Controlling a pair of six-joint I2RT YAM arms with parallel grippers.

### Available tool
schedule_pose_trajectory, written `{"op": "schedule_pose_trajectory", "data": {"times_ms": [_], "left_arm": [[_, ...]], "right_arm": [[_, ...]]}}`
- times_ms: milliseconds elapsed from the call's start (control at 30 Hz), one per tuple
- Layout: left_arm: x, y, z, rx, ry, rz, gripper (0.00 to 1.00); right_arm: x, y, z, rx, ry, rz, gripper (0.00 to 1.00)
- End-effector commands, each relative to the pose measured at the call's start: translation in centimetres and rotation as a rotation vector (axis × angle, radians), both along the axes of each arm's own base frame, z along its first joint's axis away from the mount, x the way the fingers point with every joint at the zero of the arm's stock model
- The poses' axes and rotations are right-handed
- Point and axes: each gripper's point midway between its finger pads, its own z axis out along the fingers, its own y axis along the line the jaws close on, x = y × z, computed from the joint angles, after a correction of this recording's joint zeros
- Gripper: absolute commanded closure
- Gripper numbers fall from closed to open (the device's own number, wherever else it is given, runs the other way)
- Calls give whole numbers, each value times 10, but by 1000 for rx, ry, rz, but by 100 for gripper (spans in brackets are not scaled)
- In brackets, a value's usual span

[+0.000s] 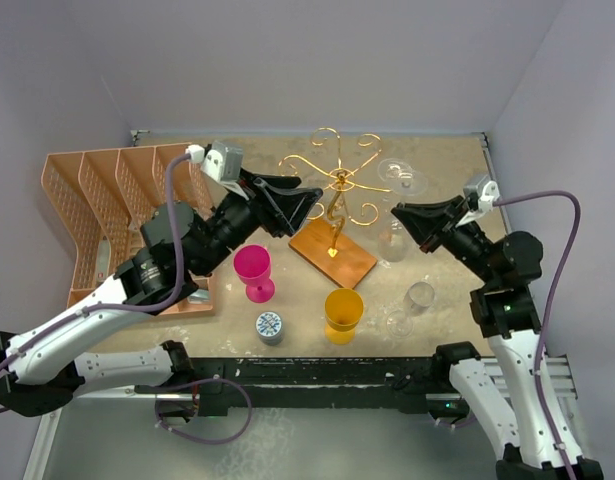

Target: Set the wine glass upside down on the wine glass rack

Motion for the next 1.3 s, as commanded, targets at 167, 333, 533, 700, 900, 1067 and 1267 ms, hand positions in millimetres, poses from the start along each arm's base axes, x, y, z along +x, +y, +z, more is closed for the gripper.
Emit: {"op": "schedule_pose_trajectory", "data": {"times_ms": [167, 333, 533, 700, 900, 1067, 1267], "left_arm": [[15, 5, -26, 95, 24, 94, 47], [19, 7, -35, 119, 41, 116, 47], [22, 14, -39, 125, 52, 153, 47], [24, 18, -40, 129, 57, 174, 47], [26, 24, -43, 139, 66, 201, 47], [25, 32, -44, 129, 73, 219, 47], [25, 36, -44, 134, 74, 230, 47]], "right_arm": [[6, -1, -5, -7, -67, -10, 100], [9, 8, -17, -5, -66, 49, 100], [11, 15, -24, -1, -70, 92, 100], [12, 22, -26, 12, -71, 122, 100], [17, 32, -30, 39, -63, 155, 100], [21, 37, -35, 51, -51, 156, 100], [20, 47, -39, 61, -39, 185, 100]]}}
